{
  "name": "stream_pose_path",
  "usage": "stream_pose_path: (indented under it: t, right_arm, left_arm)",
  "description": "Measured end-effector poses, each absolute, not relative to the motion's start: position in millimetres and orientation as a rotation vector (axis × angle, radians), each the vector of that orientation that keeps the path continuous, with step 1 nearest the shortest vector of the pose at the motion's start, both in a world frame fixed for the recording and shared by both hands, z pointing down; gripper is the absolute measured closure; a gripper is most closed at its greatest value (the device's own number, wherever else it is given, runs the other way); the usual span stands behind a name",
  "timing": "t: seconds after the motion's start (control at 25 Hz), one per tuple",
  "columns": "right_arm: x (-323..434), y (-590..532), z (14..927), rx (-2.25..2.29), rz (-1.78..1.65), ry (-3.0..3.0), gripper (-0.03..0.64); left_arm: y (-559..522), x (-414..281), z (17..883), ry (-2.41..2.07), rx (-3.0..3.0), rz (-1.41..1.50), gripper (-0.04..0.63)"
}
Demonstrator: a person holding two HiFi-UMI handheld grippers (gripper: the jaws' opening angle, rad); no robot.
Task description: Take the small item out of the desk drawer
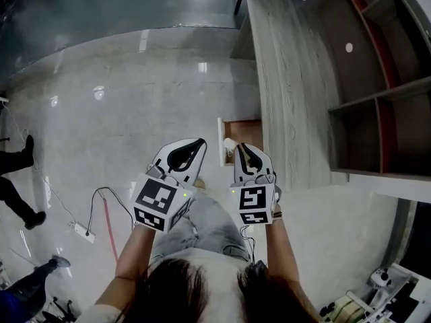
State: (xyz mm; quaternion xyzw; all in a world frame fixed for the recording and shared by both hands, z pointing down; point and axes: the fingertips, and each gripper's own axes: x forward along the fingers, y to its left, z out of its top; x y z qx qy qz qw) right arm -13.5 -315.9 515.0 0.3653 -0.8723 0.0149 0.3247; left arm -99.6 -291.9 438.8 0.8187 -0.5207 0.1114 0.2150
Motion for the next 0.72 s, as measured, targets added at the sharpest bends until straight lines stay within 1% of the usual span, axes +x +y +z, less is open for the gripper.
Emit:
stream_pose_path:
  t: [0.6, 0.68, 0.72]
  right_arm:
    - [-19.8, -330.0, 609.7, 0.695, -0.024, -2.099, 0.586]
    - [-20.6, -330.1, 622.2, 0.649, -0.020, -2.073, 0.569]
    - [-21.1, -329.9, 628.3, 0.626, -0.014, -2.061, 0.546]
  left_arm:
    - [-321.8, -120.1, 472.8, -1.464, 2.229, 0.312, 0.579]
    - [-324.2, -124.8, 477.7, -1.463, 2.220, 0.318, 0.579]
    - [-325.2, -127.3, 480.2, -1.464, 2.215, 0.320, 0.580]
